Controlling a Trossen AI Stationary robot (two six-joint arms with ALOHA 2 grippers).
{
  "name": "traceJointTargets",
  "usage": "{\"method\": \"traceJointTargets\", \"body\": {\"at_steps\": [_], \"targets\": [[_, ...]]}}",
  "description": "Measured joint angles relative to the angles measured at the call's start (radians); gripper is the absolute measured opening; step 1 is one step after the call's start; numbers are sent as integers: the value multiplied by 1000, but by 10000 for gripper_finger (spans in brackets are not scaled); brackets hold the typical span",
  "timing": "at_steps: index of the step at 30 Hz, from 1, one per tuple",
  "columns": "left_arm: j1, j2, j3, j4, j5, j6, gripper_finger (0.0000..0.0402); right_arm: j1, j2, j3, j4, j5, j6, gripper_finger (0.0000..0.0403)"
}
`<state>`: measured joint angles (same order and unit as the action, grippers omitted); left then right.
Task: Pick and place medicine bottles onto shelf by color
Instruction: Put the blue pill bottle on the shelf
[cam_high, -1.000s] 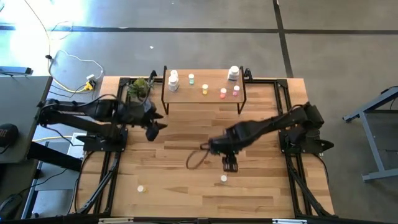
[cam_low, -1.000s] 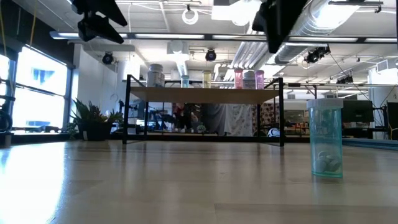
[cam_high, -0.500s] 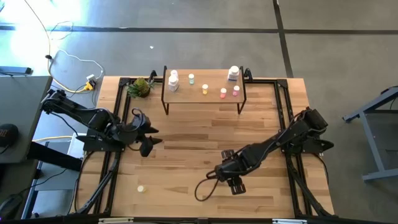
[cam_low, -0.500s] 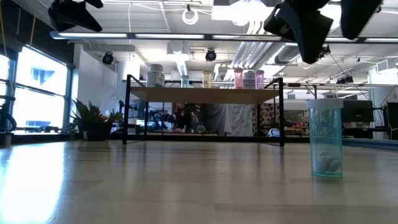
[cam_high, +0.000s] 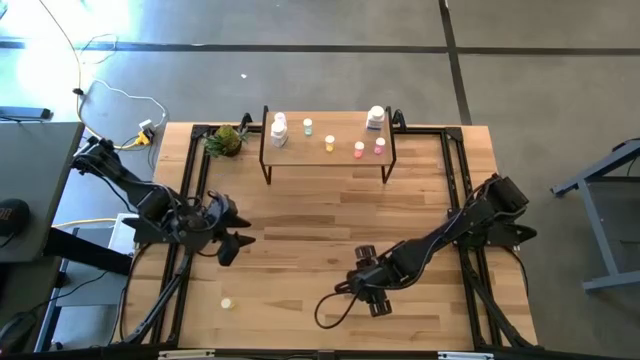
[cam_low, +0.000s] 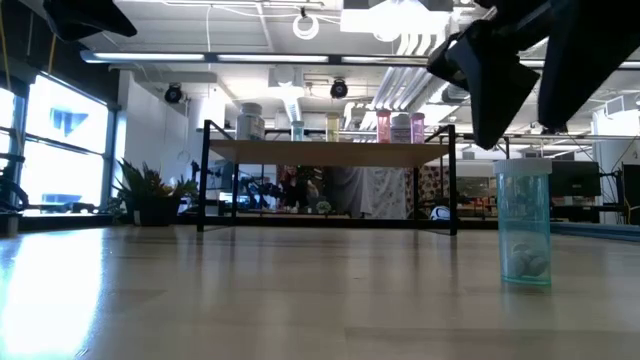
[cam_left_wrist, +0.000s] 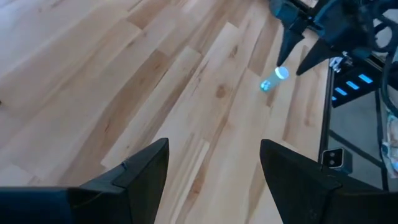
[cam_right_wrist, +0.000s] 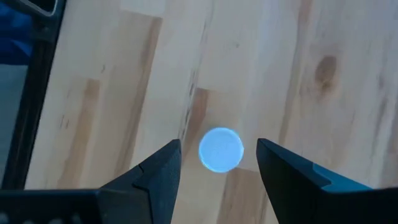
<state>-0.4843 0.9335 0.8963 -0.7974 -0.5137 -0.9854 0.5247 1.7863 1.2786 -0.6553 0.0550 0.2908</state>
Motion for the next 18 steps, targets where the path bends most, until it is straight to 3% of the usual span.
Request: {"method": "traceJointTargets", "body": {"at_steps": [18], "targets": [[-8,89,0,-11,-3,-7,243,-3,0,-73,92,-2,-3,201]]}}
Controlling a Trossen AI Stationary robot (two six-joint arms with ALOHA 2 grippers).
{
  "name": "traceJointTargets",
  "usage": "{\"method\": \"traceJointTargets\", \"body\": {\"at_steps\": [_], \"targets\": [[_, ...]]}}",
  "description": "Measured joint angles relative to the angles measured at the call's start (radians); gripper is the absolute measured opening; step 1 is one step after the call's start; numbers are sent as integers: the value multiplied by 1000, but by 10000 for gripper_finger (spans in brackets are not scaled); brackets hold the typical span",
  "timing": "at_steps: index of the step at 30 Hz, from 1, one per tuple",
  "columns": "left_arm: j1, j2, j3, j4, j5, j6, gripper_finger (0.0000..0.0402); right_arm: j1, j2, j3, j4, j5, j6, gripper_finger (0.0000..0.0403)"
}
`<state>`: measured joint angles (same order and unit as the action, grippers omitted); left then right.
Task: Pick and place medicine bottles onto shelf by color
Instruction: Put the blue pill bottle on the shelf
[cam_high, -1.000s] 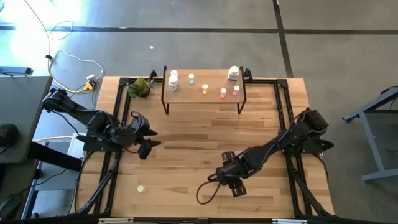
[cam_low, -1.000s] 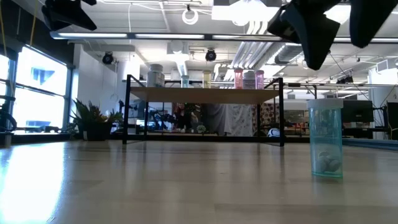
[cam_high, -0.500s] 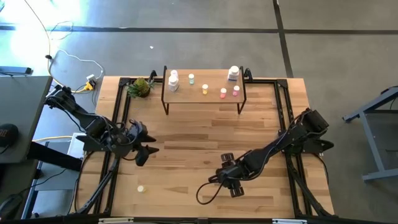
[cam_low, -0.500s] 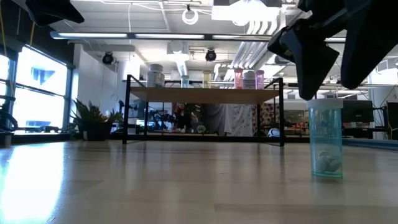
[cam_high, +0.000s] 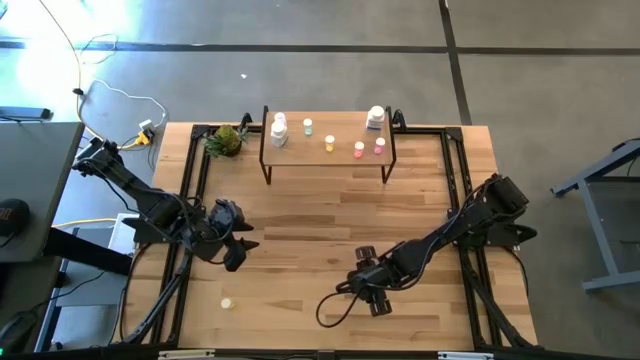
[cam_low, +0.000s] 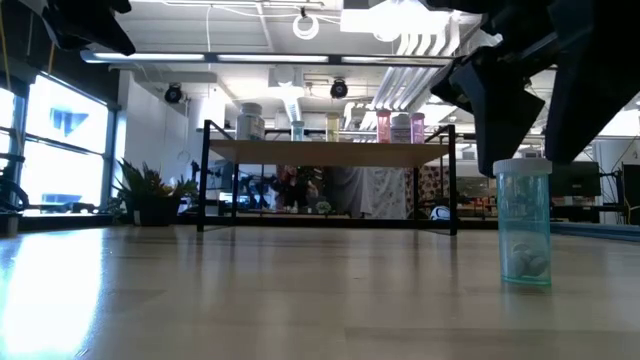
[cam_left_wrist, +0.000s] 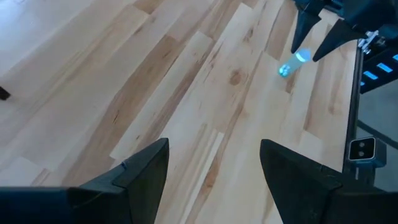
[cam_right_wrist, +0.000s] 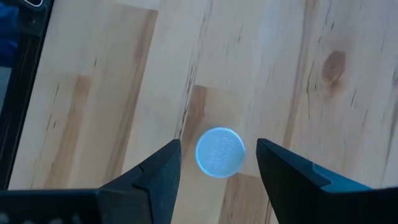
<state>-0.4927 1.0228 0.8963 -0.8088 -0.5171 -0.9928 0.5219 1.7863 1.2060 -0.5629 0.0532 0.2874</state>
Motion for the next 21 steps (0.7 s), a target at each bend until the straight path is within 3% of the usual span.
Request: {"method": "traceJointTargets", "body": {"at_steps": [4,13,21], "targets": [[0,7,0,0,0,0,243,-8,0,0,0,1,-1,188],[0,8,0,-3,-3,0,243,-13,0,0,8,-3,-27,117],[0,8,0,-3,-3,-2,243,-13,0,1,8,-5,-25,118]]}}
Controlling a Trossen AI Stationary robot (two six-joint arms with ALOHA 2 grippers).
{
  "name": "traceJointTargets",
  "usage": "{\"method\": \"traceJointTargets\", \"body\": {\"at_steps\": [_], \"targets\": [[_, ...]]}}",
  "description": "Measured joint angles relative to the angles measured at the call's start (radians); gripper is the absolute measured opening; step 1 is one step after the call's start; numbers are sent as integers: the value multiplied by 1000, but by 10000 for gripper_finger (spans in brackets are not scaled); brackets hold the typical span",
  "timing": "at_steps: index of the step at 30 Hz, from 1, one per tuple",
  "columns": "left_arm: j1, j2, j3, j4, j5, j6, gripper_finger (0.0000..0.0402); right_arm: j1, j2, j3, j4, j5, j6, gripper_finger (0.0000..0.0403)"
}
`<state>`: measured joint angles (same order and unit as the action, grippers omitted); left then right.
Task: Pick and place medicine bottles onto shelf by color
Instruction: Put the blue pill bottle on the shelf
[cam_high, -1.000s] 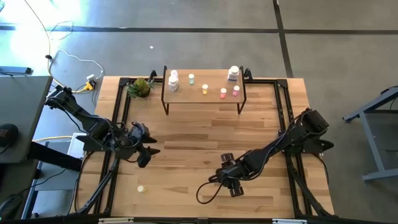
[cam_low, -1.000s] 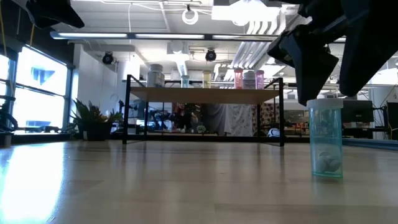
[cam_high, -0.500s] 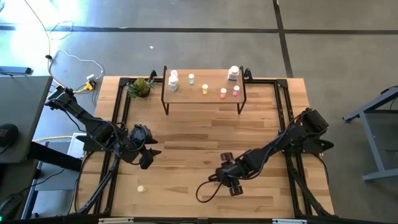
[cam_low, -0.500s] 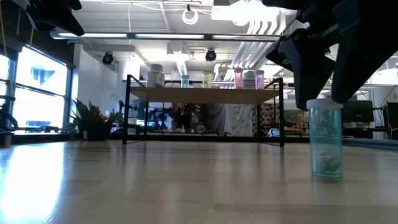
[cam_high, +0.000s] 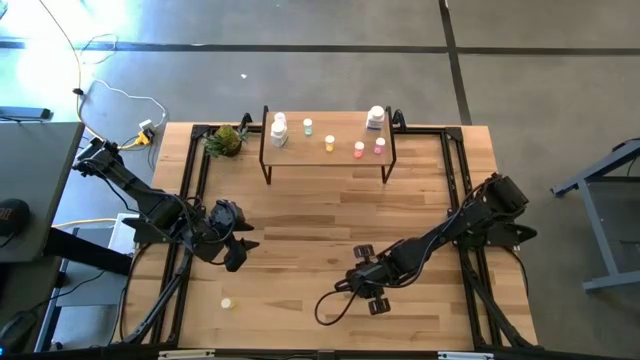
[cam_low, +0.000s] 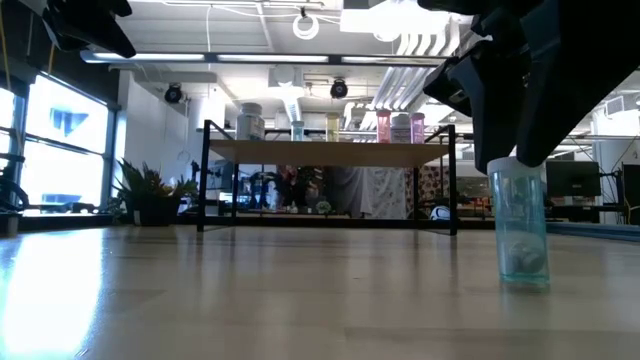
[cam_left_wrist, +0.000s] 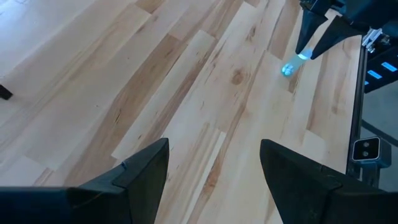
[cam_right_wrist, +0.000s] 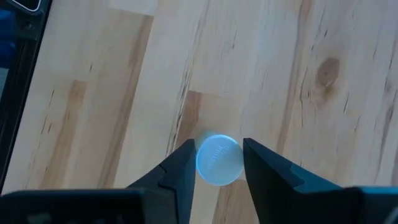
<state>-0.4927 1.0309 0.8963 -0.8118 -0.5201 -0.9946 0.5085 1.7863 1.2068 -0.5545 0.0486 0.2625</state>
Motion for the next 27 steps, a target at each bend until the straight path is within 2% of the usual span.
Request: {"method": "traceJointTargets", "body": {"at_steps": [6,20,27], "targets": [[0,0,0,0,0,0,243,0,0,0,-2,-41,11,130],[0,0,0,0,0,1,243,0,2,0,-2,-50,17,136],[0,0,0,0,0,2,243,0,3,0,-1,-78,17,111]]}}
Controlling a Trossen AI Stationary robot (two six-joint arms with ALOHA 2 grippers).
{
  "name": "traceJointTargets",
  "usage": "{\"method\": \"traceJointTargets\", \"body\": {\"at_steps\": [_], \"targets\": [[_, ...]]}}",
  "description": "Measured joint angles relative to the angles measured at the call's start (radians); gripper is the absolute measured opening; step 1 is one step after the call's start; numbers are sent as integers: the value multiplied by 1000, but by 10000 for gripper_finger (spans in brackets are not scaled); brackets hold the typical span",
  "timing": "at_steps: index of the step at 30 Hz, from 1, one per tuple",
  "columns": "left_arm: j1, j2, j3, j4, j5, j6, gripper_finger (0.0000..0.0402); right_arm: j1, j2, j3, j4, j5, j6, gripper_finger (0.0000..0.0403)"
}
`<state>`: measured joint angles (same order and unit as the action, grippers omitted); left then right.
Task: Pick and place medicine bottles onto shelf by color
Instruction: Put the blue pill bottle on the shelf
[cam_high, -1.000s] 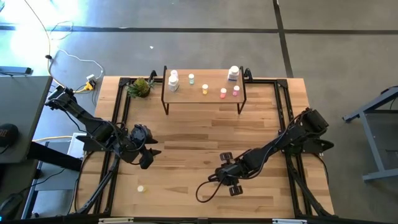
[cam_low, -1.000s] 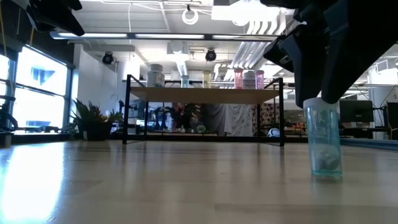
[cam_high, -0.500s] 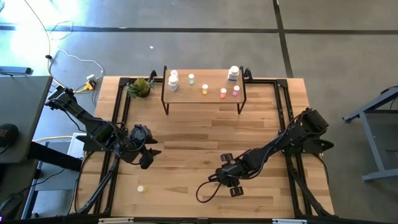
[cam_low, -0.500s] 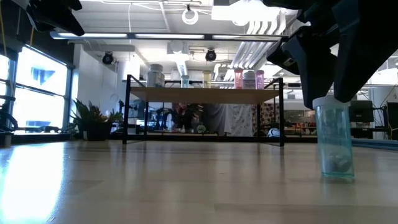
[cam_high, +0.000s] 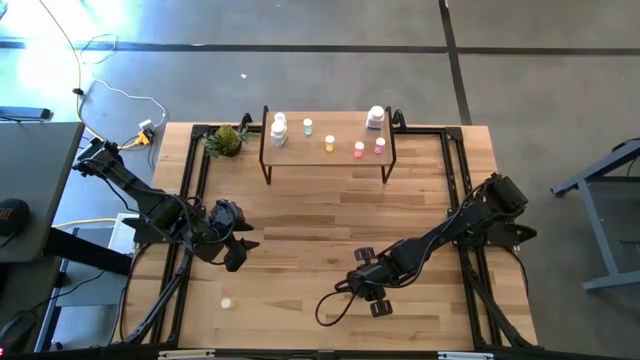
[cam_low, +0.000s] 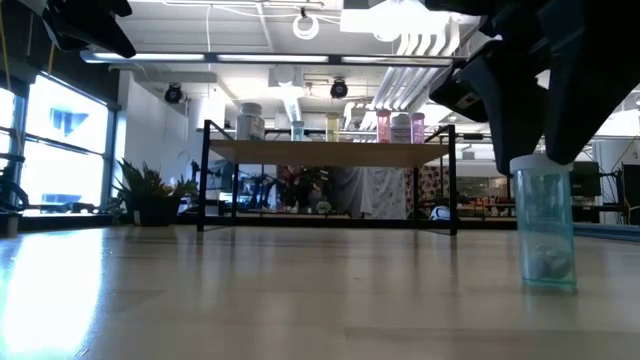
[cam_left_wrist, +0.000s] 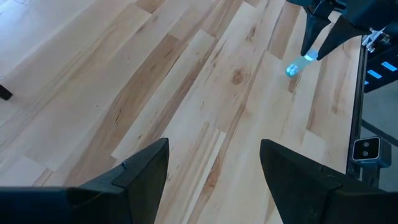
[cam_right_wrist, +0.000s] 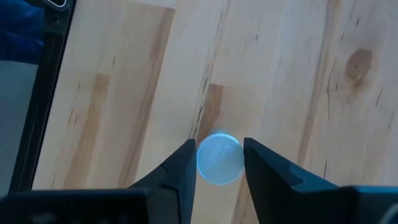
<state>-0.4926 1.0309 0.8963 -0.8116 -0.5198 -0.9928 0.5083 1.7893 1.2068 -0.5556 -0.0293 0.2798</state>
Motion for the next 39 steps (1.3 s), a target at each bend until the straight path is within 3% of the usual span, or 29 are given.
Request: {"method": "traceJointTargets", "body": {"at_steps": [13,28,35,39], "targets": [[1,0,0,0,0,0,243,-10,-2,1,1,-5,18,93],[1,0,0,-1,0,27,243,-101,-77,1,7,-1,37,59],[1,0,0,-1,0,27,243,-115,-76,1,-9,-43,28,100],[1,0,0,-1,0,27,243,-117,-76,1,-12,-48,-124,147]]}}
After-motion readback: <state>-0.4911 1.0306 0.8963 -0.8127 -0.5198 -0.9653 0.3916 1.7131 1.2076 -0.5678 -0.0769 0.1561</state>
